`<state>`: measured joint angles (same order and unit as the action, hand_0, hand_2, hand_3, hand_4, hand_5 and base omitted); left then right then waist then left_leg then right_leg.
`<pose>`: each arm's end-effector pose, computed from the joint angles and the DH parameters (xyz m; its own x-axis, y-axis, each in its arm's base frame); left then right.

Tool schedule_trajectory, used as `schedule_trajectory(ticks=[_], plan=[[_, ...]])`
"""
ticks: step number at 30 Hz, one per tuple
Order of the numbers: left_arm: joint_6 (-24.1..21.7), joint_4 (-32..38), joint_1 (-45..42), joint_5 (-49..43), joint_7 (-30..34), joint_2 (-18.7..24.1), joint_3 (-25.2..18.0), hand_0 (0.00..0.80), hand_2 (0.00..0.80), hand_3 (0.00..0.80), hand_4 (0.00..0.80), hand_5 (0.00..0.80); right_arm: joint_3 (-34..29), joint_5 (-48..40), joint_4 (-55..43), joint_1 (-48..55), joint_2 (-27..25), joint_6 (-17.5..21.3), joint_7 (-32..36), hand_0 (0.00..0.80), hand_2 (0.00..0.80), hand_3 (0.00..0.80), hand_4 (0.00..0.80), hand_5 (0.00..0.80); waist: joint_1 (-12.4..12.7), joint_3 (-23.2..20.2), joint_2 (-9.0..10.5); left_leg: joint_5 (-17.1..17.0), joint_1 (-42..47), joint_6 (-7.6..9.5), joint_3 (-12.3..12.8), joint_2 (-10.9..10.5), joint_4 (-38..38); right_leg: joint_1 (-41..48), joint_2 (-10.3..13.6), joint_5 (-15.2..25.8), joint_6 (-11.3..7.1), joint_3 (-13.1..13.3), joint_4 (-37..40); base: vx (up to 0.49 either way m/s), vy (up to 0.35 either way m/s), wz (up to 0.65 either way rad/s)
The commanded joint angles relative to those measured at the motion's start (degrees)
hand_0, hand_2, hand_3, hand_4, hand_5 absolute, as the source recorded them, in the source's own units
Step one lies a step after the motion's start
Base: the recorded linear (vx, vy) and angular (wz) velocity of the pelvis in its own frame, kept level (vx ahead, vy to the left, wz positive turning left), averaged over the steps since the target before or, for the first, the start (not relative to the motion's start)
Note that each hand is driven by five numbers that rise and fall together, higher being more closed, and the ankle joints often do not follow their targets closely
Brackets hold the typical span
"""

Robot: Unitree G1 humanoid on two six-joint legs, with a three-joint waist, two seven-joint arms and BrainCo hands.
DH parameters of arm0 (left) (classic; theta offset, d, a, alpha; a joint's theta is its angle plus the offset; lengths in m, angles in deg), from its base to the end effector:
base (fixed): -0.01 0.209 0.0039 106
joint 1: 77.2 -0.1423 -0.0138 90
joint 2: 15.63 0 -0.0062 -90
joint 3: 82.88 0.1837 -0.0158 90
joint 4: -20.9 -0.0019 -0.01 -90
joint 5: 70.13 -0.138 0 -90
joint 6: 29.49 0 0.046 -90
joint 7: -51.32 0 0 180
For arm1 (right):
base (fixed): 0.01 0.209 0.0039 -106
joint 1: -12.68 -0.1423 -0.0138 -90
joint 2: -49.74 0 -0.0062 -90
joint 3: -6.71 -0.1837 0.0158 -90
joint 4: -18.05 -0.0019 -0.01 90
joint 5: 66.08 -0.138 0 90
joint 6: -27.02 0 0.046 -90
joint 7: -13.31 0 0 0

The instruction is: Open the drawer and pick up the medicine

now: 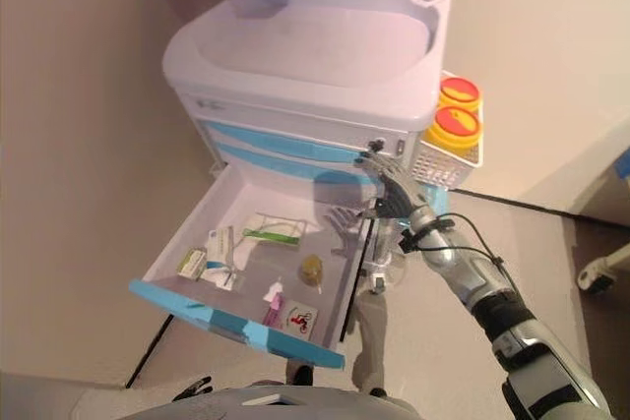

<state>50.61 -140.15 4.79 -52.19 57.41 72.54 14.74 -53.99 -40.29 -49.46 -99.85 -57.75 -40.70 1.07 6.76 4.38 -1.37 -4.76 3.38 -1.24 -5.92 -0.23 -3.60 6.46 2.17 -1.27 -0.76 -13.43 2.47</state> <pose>0.0244 0.2308 -0.1181 0.3675 0.1168 -0.9227 -0.1409 0.9876 0.0688 0.2562 -0.1802 0.0580 0.8535 0.5078 0.1173 -0.1353 0.4332 -0.8911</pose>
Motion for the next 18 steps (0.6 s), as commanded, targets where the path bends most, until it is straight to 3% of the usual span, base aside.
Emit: schedule_trajectory(ticks=[1, 12, 18], plan=[[-0.5, 0.0, 2.8, -1.6, 0.4, 2.0, 0.1, 0.0, 0.0, 0.0, 0.0, 0.0, 4.1, 2.0, -0.1, -7.1, 0.2, -1.3, 1.8, 0.0, 0.0, 0.0, 0.0, 0.0, 3.5, 0.8, 3.26, 8.2, -1.5, 1.55, 1.1, -3.4, 3.3, -1.8, 3.4, -2.5, -2.22, 0.8, -3.8, -0.024, -0.024, 0.31], [0.4, 3.6, 4.1, -3.2, 0.9, 3.6, 2.7, 0.0, 0.0, 0.0, 0.0, 0.0, 11.0, 10.2, 14.8, -12.3, 2.5, -5.0, 8.3, 0.0, 0.0, 0.0, 0.0, 0.0, 8.6, 1.2, 3.73, 6.6, -3.1, 1.18, -3.0, -3.8, 2.8, -1.2, 3.8, -2.5, -2.1, -3.6, -3.3, -0.013, -0.031, 0.28], [1.0, 3.8, 4.3, -4.4, 1.0, 4.2, 3.3, 0.0, 0.0, 0.0, 0.0, 0.0, 13.5, 16.0, 21.6, -14.2, 3.2, -2.6, 8.0, 0.0, 0.0, 0.0, 0.0, 0.0, 10.1, 1.4, 3.87, 6.0, -3.5, 1.05, -4.0, -3.9, 2.5, -1.1, 3.9, -2.2, -2.28, -4.6, -2.9, 0.0, -0.021, 0.1]])
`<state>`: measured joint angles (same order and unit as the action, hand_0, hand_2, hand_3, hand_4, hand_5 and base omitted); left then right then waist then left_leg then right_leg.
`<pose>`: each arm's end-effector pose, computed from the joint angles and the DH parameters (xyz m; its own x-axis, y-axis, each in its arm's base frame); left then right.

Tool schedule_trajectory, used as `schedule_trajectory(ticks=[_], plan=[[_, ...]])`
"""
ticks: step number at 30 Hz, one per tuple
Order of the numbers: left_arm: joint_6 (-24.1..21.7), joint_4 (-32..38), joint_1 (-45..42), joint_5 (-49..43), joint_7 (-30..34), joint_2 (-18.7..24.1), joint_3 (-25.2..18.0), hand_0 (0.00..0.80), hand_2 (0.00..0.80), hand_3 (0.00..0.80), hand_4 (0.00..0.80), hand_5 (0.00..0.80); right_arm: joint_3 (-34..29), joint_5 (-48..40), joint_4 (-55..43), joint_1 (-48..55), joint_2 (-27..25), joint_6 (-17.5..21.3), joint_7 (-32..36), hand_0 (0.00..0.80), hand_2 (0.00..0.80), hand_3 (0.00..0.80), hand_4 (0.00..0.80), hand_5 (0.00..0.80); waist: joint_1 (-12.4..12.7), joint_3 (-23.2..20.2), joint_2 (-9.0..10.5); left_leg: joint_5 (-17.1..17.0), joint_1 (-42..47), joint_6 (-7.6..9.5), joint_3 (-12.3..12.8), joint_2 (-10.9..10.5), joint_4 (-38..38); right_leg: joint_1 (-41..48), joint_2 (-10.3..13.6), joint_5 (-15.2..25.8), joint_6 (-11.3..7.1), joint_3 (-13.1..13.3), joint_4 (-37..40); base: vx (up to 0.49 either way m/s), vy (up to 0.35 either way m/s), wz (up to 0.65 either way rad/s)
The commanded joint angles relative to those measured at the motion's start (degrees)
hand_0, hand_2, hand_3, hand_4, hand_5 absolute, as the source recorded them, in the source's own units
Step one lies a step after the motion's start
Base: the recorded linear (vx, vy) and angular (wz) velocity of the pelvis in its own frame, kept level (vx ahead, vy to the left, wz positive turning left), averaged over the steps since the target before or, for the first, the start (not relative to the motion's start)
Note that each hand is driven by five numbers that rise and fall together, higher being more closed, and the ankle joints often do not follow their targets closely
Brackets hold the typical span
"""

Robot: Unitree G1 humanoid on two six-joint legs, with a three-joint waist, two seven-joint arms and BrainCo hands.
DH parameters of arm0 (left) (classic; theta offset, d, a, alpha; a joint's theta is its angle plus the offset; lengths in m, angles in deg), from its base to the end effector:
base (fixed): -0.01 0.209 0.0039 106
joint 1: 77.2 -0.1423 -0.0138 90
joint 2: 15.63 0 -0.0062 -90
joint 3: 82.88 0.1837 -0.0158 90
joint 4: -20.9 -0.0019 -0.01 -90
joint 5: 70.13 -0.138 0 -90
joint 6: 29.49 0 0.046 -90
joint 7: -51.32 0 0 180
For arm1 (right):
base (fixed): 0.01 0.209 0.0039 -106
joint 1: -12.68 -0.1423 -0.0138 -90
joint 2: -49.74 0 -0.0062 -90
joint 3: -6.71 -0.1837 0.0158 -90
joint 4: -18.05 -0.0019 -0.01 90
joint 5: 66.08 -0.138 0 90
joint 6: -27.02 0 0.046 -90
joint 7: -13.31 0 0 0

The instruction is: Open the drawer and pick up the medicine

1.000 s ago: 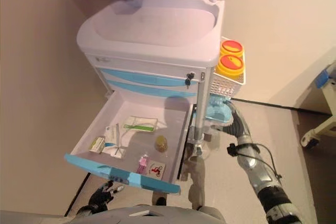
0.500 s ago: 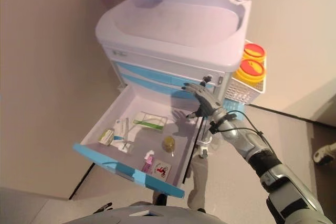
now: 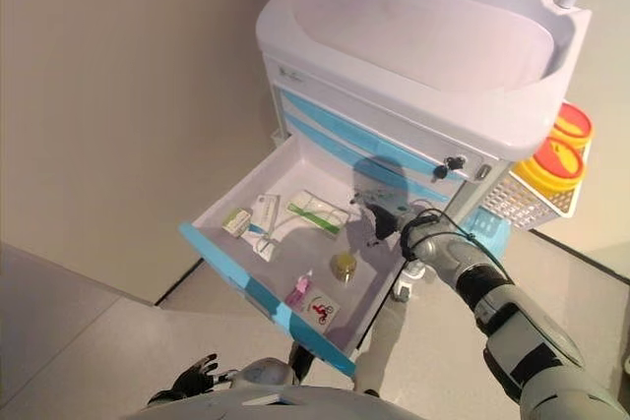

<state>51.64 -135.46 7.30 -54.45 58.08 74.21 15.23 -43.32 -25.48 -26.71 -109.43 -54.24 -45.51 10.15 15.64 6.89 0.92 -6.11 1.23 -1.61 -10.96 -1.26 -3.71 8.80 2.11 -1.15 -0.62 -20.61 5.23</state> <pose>0.0545 0.2366 -0.1116 0.4602 0.0947 -0.8827 -0.0655 0.9952 0.0726 0.2740 -0.1873 0.0224 0.8123 0.4427 -0.3798 -0.3959 -0.0595 -0.9163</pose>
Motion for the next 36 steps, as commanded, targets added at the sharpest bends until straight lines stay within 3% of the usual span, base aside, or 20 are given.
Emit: schedule_trajectory(ticks=[1, 13, 25, 36], plan=[[-0.2, -0.9, 1.7, -2.3, 0.6, 2.8, 2.8, 0.0, 0.0, 0.0, 0.0, 0.0, 3.4, 2.3, 0.0, -4.9, -0.3, 3.1, -1.0, 0.0, 0.0, 0.0, 0.0, 0.0, 1.5, -1.1, 1.58, 7.2, -1.5, 1.4, 0.9, -2.9, 2.4, -3.5, 3.9, -2.3, -2.52, 2.4, -5.6, 0.003, -0.017, 0.13], [-2.1, -0.8, 2.6, -2.8, 1.7, 3.6, 2.2, 0.0, 0.0, 0.0, 0.0, 0.0, 7.0, 8.3, 5.5, -4.0, 1.5, 8.7, -4.8, 0.0, 0.0, 0.0, 0.0, 0.0, 2.8, -1.1, 1.88, 6.2, -2.1, 1.44, -0.2, -3.1, 1.1, -4.1, 3.8, -2.0, -2.91, 2.1, -5.3, 0.004, -0.006, 0.02], [-2.7, -1.5, 3.3, -4.2, 1.1, 2.9, 2.8, 0.0, 0.0, 0.0, 0.0, 0.0, 5.6, 8.3, 7.7, -1.2, 5.2, 5.0, -8.1, 0.0, 0.0, 0.0, 0.0, 0.0, 3.2, -1.2, 1.65, 6.3, -2.2, 1.5, -1.2, -3.3, 1.4, -4.1, 4.1, -2.1, -2.9, 1.4, -5.6, 0.004, 0.001, 0.01], [-4.2, -4.9, 3.3, -5.9, 1.3, 2.4, 0.9, 0.0, 0.0, 0.0, 0.0, 0.0, 5.6, 8.5, 6.4, 0.2, 6.5, 4.8, -6.4, 0.0, 0.0, 0.0, 0.0, 0.0, 3.1, -1.7, 2.03, 6.6, -1.7, 1.44, -1.2, -3.3, 1.3, -3.8, 4.2, -2.4, -2.74, 1.3, -5.7, 0.012, 0.003, 0.02]])
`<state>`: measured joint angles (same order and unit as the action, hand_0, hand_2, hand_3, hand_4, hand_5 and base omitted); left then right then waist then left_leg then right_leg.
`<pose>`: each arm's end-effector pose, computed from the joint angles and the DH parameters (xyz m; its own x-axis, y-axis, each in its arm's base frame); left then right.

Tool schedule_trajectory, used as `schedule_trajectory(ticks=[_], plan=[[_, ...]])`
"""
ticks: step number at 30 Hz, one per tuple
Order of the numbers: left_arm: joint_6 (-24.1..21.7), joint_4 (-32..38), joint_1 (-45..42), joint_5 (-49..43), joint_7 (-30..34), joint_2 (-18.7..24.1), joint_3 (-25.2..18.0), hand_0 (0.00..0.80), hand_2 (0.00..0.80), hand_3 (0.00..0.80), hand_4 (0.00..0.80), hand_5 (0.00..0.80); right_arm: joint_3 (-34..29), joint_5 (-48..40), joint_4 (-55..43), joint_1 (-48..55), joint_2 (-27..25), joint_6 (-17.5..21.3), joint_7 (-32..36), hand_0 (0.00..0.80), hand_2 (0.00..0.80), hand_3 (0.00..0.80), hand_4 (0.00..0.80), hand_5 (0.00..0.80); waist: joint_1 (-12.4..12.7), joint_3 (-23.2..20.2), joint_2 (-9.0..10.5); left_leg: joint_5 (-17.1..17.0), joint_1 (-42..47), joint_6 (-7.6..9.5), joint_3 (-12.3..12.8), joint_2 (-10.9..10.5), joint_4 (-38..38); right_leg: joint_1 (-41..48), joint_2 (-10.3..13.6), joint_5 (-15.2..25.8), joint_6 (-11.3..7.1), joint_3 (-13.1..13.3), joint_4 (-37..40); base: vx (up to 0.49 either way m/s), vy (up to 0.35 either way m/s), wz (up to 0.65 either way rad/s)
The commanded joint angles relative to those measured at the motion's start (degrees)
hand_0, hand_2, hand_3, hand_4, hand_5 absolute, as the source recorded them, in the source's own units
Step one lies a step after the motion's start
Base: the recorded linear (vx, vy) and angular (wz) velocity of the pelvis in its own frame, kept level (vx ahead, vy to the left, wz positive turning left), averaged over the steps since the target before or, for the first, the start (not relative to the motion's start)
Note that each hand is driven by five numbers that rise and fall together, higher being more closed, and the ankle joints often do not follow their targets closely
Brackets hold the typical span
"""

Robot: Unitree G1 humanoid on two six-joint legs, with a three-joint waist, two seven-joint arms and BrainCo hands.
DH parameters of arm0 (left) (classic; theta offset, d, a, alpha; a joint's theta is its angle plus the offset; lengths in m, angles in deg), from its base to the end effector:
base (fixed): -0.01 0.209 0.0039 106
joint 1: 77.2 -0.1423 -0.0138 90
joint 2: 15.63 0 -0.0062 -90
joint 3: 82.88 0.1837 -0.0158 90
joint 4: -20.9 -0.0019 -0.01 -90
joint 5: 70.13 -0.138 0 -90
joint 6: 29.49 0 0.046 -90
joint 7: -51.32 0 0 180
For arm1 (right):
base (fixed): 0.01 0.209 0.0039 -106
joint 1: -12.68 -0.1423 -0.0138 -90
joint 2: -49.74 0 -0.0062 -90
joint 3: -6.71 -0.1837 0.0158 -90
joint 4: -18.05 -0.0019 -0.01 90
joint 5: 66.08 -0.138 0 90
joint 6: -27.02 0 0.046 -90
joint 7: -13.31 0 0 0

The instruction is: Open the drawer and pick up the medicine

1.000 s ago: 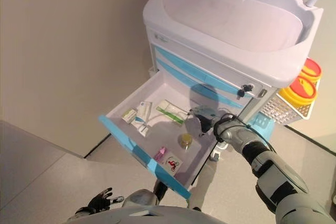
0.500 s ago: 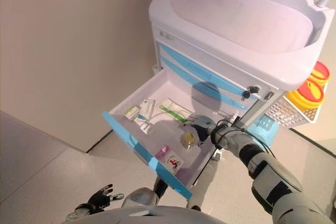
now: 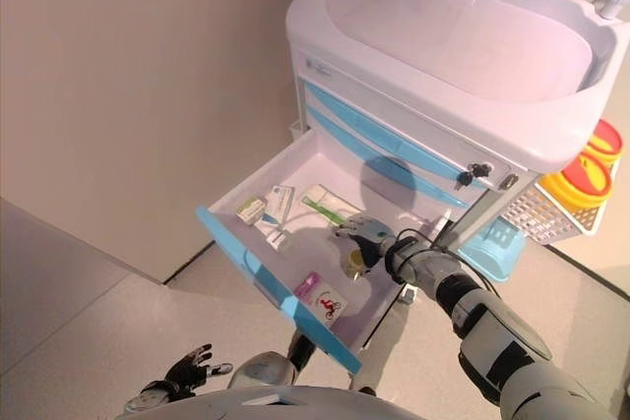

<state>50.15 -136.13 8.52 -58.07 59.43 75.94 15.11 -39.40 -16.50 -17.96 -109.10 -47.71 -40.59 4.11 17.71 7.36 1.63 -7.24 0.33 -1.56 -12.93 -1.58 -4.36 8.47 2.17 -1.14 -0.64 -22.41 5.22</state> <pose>0.0616 0.2467 -0.1075 0.4851 0.0869 -0.8701 0.0102 0.9944 0.1050 0.2576 -0.1651 -0.0101 0.7239 0.5358 -0.4346 -0.4124 -0.1688 -0.8952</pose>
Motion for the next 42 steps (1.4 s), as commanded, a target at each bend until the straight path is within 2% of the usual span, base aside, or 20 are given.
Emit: schedule_trajectory(ticks=[1, 12, 28, 42], plan=[[-2.9, -4.4, 2.1, -2.4, 0.0, 0.6, 1.0, 0.0, 0.0, 0.0, 0.0, 0.0, 1.7, -0.5, -2.4, 0.0, 0.0, -0.1, -0.1, 0.0, 0.0, 0.0, 0.0, 0.0, 1.0, -2.2, 1.37, 7.8, -0.8, 1.38, 0.8, -2.9, 2.0, -3.4, 4.1, -2.4, -2.72, 3.0, -5.7, 0.0, 0.0, 0.0], [-3.6, -5.2, 2.0, -3.5, -0.3, 0.3, 0.7, 0.0, 0.0, 0.0, 0.0, 0.0, 1.4, 0.4, -1.5, 1.9, 0.3, -2.1, 2.5, 0.0, 0.0, 0.0, 0.0, 0.0, 0.9, -2.3, 1.69, 7.9, -0.3, 1.36, 0.7, -2.9, 1.9, -3.1, 4.2, -2.6, -2.54, 2.9, -5.9, 0.003, 0.0, 0.0], [-3.8, -5.6, 1.8, -3.5, -0.9, -0.3, 1.0, 0.0, 0.0, 0.0, 0.0, 0.0, -0.2, 0.5, -1.3, 4.0, 0.2, -2.4, 1.8, 0.0, 0.0, 0.0, 0.0, 0.0, 0.1, -2.3, 1.64, 8.2, 0.4, 1.46, 1.2, -2.9, 2.1, -2.9, 4.2, -2.7, -2.31, 3.5, -6.1, 0.002, 0.0, 0.0], [-4.2, -5.6, 0.3, -3.0, -1.3, -1.4, 1.8, 0.0, 0.0, 0.0, 0.0, 0.0, -4.4, -0.3, -1.8, 6.5, 0.1, -7.0, -6.3, 0.0, 0.0, 0.0, 0.0, 0.0, -0.9, -2.4, 0.72, 8.5, 1.0, 1.47, 1.4, -2.8, 2.3, -2.5, 4.3, -2.8, -2.14, 3.8, -6.2, 0.0, 0.0, 0.0]])
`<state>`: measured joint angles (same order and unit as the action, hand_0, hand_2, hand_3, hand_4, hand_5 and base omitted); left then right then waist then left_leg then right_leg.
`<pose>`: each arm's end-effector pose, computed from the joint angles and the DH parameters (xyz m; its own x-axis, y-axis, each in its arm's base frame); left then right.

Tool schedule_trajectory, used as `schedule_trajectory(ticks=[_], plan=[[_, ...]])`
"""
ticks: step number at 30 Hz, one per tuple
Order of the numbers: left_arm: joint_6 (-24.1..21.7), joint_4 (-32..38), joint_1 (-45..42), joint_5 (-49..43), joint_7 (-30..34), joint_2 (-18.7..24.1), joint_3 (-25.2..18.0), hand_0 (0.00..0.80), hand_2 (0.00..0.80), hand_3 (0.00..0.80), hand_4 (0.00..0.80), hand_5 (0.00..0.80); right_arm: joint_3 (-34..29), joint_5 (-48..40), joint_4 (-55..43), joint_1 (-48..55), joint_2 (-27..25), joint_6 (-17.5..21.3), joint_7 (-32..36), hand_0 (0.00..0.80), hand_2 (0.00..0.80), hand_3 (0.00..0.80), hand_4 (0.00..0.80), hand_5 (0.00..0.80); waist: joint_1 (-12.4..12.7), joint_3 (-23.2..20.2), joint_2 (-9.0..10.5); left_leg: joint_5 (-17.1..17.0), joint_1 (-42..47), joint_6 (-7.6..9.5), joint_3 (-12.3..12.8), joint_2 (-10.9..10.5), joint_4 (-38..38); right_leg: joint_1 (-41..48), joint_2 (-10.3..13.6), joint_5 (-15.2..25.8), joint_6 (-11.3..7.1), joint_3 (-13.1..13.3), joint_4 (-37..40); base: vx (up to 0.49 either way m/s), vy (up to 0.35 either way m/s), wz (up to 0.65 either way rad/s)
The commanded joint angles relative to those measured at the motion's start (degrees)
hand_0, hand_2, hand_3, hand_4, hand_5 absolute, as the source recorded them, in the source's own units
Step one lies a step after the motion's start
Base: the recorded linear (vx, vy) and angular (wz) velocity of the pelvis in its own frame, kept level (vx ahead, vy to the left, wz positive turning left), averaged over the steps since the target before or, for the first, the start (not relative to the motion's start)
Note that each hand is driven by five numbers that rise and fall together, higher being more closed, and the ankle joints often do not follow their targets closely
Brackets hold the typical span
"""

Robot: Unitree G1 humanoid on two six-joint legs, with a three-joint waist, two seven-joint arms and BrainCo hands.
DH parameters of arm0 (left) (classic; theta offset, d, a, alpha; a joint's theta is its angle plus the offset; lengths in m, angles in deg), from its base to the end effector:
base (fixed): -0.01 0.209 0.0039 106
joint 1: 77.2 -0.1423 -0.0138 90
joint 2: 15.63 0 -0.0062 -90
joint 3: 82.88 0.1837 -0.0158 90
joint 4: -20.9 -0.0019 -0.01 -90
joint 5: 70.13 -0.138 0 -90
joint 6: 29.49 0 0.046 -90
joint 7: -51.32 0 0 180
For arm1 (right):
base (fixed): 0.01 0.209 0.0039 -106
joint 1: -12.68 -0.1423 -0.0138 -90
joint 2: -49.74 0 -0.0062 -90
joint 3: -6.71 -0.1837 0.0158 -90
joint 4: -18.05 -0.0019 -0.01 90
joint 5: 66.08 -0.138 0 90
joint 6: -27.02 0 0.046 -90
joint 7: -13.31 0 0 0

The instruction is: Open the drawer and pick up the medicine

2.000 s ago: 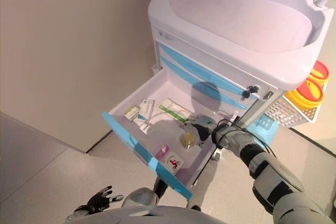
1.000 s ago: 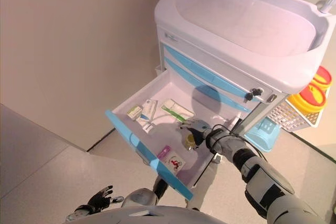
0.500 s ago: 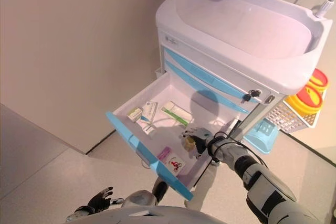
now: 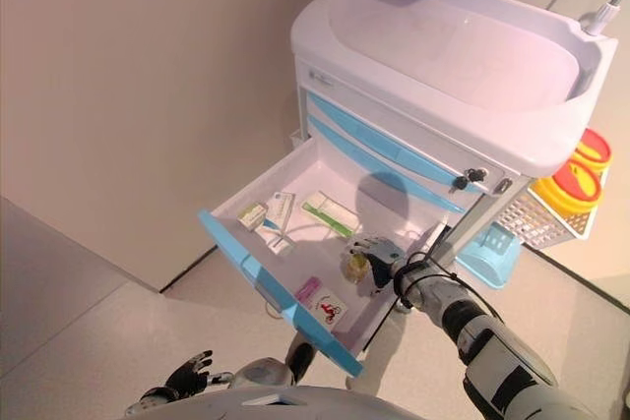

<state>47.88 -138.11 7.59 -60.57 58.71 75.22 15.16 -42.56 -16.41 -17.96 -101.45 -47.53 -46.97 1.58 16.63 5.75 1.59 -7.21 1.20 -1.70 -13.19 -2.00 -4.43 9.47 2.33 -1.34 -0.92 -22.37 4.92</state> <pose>0.0511 0.2434 -0.1104 0.4711 0.0883 -0.8777 0.0415 0.9917 0.1220 0.2277 -0.1809 -0.0375 0.7835 0.3992 -0.4762 -0.4762 -0.1066 -0.8729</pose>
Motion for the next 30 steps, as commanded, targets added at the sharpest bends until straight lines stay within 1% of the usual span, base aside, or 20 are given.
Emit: schedule_trajectory(ticks=[1, 7, 14, 30], plan=[[-1.9, -3.6, 1.2, -0.5, -0.6, -0.7, 1.8, 0.0, 0.0, 0.0, 0.0, 0.0, -1.4, -0.5, -1.9, -1.1, 0.0, -0.8, -4.1, 0.0, 0.0, 0.0, 0.0, 0.0, 0.1, -0.8, 0.7, 8.5, 0.2, 1.61, 1.7, -2.4, 2.4, -3.6, 4.1, -2.6, -1.86, 3.8, -5.9, 0.0, 0.0, 0.0], [-2.0, -3.7, 0.9, -0.5, -0.7, -1.1, 2.0, 0.0, 0.0, 0.0, 0.0, 0.0, -2.0, -0.6, -1.9, -0.7, 0.0, -1.2, -4.1, 0.0, 0.0, 0.0, 0.0, 0.0, -0.1, -0.9, 0.34, 8.5, 0.5, 1.53, 1.8, -2.4, 2.4, -3.3, 4.2, -2.6, -1.82, 3.8, -5.9, 0.0, 0.0, 0.0], [-2.1, -3.6, 0.6, -0.6, -0.4, -0.9, 2.2, 0.0, 0.0, 0.0, 0.0, 0.0, -1.7, -0.9, -1.6, -1.0, -0.2, -0.8, -3.4, 0.0, 0.0, 0.0, 0.0, 0.0, 0.1, -0.8, 0.14, 8.6, 0.6, 1.53, 1.7, -2.5, 2.6, -3.2, 4.4, -2.7, -1.71, 3.5, -6.1, 0.0, 0.0, 0.0], [-1.9, -2.4, 0.0, -0.5, -0.7, -1.2, 3.5, 0.0, 0.0, 0.0, 0.0, 0.0, -0.5, -0.1, -1.3, -2.2, -0.5, -0.5, -1.2, 0.0, 0.0, 0.0, 0.0, 0.0, 1.3, 0.2, 0.01, 8.6, -0.1, 1.46, 0.6, -2.7, 3.7, -3.3, 4.6, -2.9, -1.43, 2.6, -6.7, 0.021, 0.012, 0.01]])
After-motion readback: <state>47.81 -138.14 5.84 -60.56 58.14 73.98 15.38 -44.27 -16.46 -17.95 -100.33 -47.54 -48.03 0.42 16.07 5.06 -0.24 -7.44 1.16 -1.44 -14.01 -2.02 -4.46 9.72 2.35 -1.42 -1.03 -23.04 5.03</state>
